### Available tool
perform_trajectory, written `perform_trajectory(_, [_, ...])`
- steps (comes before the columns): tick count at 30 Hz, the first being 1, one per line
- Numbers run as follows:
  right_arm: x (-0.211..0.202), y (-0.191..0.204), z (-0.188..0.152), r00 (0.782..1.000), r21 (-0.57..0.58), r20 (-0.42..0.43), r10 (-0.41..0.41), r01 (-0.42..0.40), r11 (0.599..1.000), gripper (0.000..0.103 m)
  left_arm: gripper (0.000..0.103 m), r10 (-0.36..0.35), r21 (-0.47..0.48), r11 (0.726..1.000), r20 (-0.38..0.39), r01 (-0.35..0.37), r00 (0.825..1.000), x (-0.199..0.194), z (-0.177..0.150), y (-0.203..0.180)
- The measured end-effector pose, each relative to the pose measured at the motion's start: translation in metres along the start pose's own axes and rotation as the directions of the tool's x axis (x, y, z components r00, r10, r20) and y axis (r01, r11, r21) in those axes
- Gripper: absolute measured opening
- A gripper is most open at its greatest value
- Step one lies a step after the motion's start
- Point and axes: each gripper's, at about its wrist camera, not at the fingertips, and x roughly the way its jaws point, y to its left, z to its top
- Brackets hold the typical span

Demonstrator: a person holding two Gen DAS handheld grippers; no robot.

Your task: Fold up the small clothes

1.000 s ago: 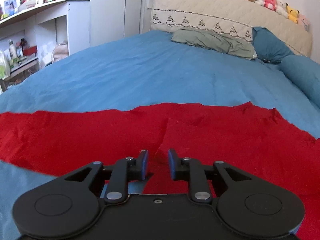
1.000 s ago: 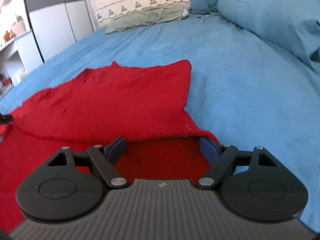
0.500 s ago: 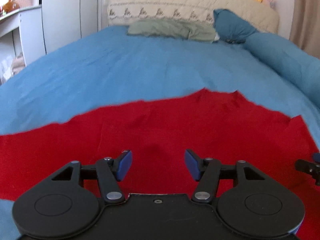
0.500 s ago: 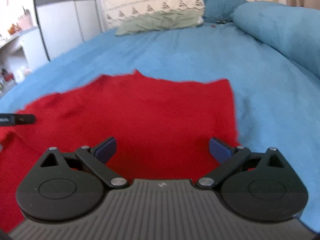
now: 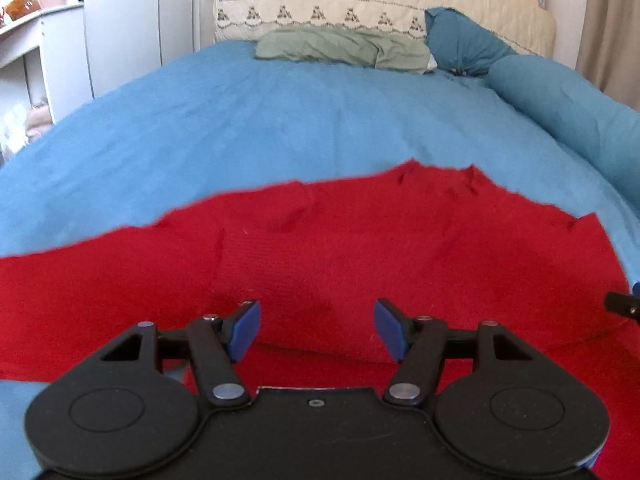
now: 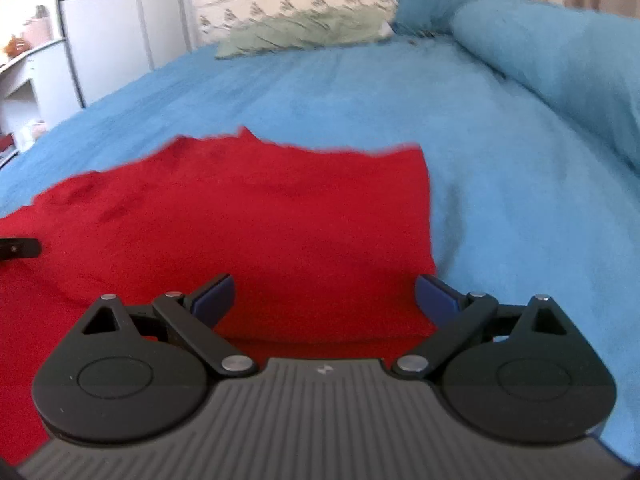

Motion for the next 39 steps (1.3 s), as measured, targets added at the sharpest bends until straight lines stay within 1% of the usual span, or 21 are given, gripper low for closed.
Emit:
perform_trajectory(4, [-0.047, 0.021, 0.026, 0.997, -0.003, 0.068, 0.04, -0.04, 0.999, 0.103, 0.07, 0.01, -0.019, 1.0, 0.044, -0.01, 0.999, -0.052, 0.013, 0.004])
perform_trajectory(5, [-0.059, 0.026, 0.032, 0.995, 0.0, 0.078, 0.057, -0.057, 0.998, 0.103, 0.071, 0.015, -0.023, 1.0, 0.056, -0.013, 0.998, -0.066, 0.017, 0.005])
perform_trajectory(7, [-0.085, 0.038, 0.044, 0.992, 0.01, 0.086, 0.09, -0.091, 0.996, 0.103, 0.078, 0.015, -0.03, 0.999, 0.087, -0.013, 0.996, -0.097, 0.023, 0.006])
perform_trajectory(8, [-0.098, 0.046, 0.049, 0.991, 0.009, 0.089, 0.104, -0.105, 0.994, 0.103, 0.087, 0.016, -0.034, 0.999, 0.099, -0.013, 0.995, -0.112, 0.027, 0.008])
perform_trajectory(9, [-0.111, 0.054, 0.053, 0.989, -0.003, 0.093, 0.113, -0.114, 0.994, 0.103, 0.1, 0.023, -0.042, 0.999, 0.117, -0.018, 0.993, -0.127, 0.029, 0.01])
perform_trajectory(10, [-0.124, 0.063, 0.055, 0.987, -0.022, 0.101, 0.124, -0.122, 0.992, 0.103, 0.103, 0.029, -0.05, 0.998, 0.14, -0.023, 0.99, -0.143, 0.031, 0.013])
perform_trajectory(12, [-0.148, 0.083, 0.059, 0.984, -0.06, 0.113, 0.135, -0.129, 0.99, 0.103, 0.103, 0.027, -0.067, 0.998, 0.183, -0.015, 0.983, -0.172, 0.034, 0.024])
perform_trajectory(15, [-0.172, 0.11, 0.062, 0.981, -0.102, 0.108, 0.162, -0.152, 0.983, 0.103, 0.103, 0.041, -0.107, 0.994, 0.204, -0.019, 0.978, -0.205, 0.036, 0.048])
perform_trajectory(17, [-0.18, 0.126, 0.064, 0.979, -0.12, 0.103, 0.175, -0.163, 0.979, 0.103, 0.103, 0.066, -0.136, 0.99, 0.211, -0.037, 0.975, -0.217, 0.036, 0.071])
perform_trajectory(20, [-0.181, 0.15, 0.059, 0.976, -0.124, 0.086, 0.199, -0.188, 0.974, 0.103, 0.103, 0.116, -0.194, 0.978, 0.203, -0.076, 0.972, -0.23, 0.029, 0.113])
perform_trajectory(23, [-0.174, 0.172, 0.053, 0.974, -0.116, 0.067, 0.217, -0.208, 0.971, 0.103, 0.103, 0.169, -0.263, 0.958, 0.184, -0.117, 0.968, -0.232, 0.016, 0.161])
perform_trajectory(27, [-0.155, 0.203, 0.04, 0.972, -0.121, 0.038, 0.23, -0.224, 0.967, 0.103, 0.103, 0.257, -0.337, 0.92, 0.13, -0.201, 0.958, -0.226, -0.013, 0.229])
perform_trajectory(29, [-0.144, 0.217, 0.034, 0.97, -0.119, 0.023, 0.241, -0.237, 0.964, 0.103, 0.102, 0.279, -0.377, 0.899, 0.103, -0.222, 0.955, -0.22, -0.029, 0.26])
perform_trajectory(31, [-0.132, 0.229, 0.028, 0.97, -0.118, 0.008, 0.243, -0.241, 0.963, 0.103, 0.099, 0.287, -0.424, 0.875, 0.067, -0.233, 0.956, -0.206, -0.043, 0.29])
perform_trajectory(33, [-0.121, 0.237, 0.022, 0.971, -0.117, -0.006, 0.239, -0.238, 0.964, 0.103, 0.086, 0.269, -0.478, 0.85, 0.034, -0.221, 0.963, -0.186, -0.056, 0.317])
perform_trajectory(37, [-0.099, 0.246, 0.01, 0.974, -0.093, -0.034, 0.223, -0.225, 0.97, 0.103, 0.073, 0.247, -0.554, 0.806, -0.004, -0.208, 0.969, -0.145, -0.068, 0.357])
perform_trajectory(39, [-0.09, 0.248, 0.004, 0.977, -0.094, -0.047, 0.21, -0.214, 0.972, 0.103, 0.063, 0.225, -0.59, 0.785, -0.018, -0.192, 0.974, -0.127, -0.074, 0.368])
